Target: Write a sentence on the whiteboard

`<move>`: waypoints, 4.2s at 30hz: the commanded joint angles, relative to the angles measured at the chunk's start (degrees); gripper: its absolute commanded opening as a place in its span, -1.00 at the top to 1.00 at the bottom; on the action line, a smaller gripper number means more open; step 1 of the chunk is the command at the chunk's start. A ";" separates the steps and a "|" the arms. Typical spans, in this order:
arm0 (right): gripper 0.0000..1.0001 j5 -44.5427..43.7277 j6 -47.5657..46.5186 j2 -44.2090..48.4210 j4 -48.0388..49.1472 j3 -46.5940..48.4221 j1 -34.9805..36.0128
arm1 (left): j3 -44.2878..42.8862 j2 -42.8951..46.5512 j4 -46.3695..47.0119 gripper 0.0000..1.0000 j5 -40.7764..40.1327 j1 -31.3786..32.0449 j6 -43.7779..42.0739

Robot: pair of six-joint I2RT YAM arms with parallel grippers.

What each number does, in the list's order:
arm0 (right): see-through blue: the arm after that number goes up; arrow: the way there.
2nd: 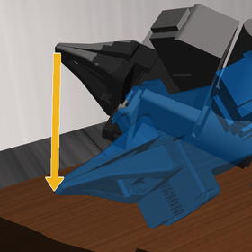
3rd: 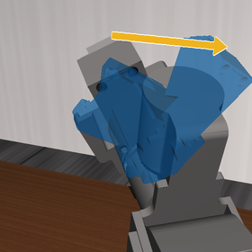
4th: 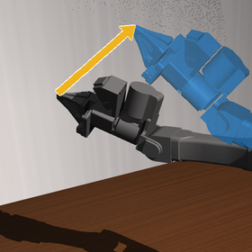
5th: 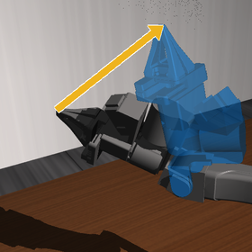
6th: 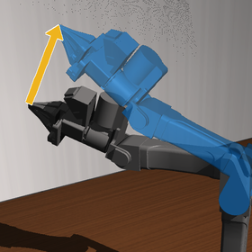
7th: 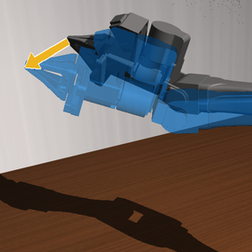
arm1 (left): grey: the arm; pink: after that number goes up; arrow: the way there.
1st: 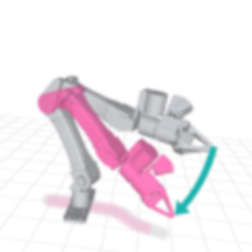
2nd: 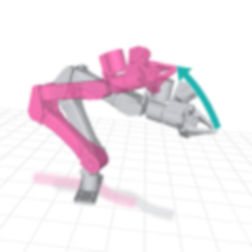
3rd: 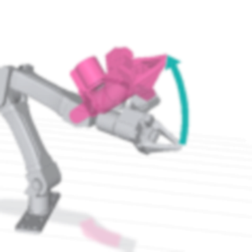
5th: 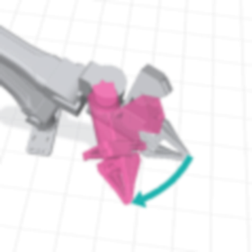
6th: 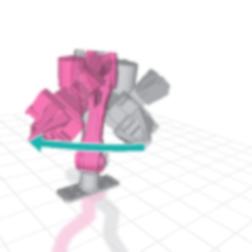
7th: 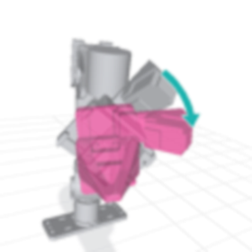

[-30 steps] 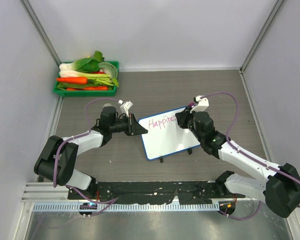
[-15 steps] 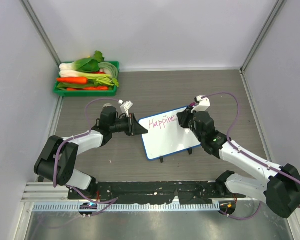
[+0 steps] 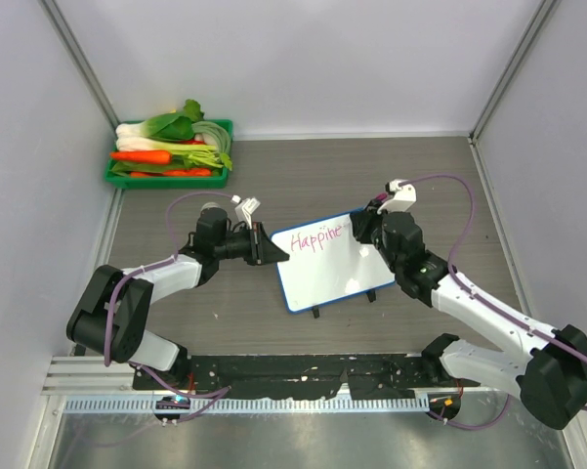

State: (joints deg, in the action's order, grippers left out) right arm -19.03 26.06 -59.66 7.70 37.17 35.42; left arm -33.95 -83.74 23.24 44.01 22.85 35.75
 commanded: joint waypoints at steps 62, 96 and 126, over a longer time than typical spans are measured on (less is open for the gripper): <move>0.97 5.76 1.71 1.82 1.70 -2.10 -2.11 | -0.41 -0.98 -3.29 1.00 -5.60 0.09 -5.16; 0.97 4.08 0.74 -1.42 2.14 1.68 -6.41 | -0.50 -0.63 -3.47 1.00 -5.69 0.09 -5.25; 0.97 4.35 -0.31 2.09 -3.40 -2.28 -6.33 | -0.50 -1.07 -3.47 1.00 -5.86 0.09 -5.16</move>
State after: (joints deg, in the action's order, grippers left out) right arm -13.34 26.85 -58.74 5.13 34.96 29.12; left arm -33.98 -83.74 23.03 44.03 22.85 35.75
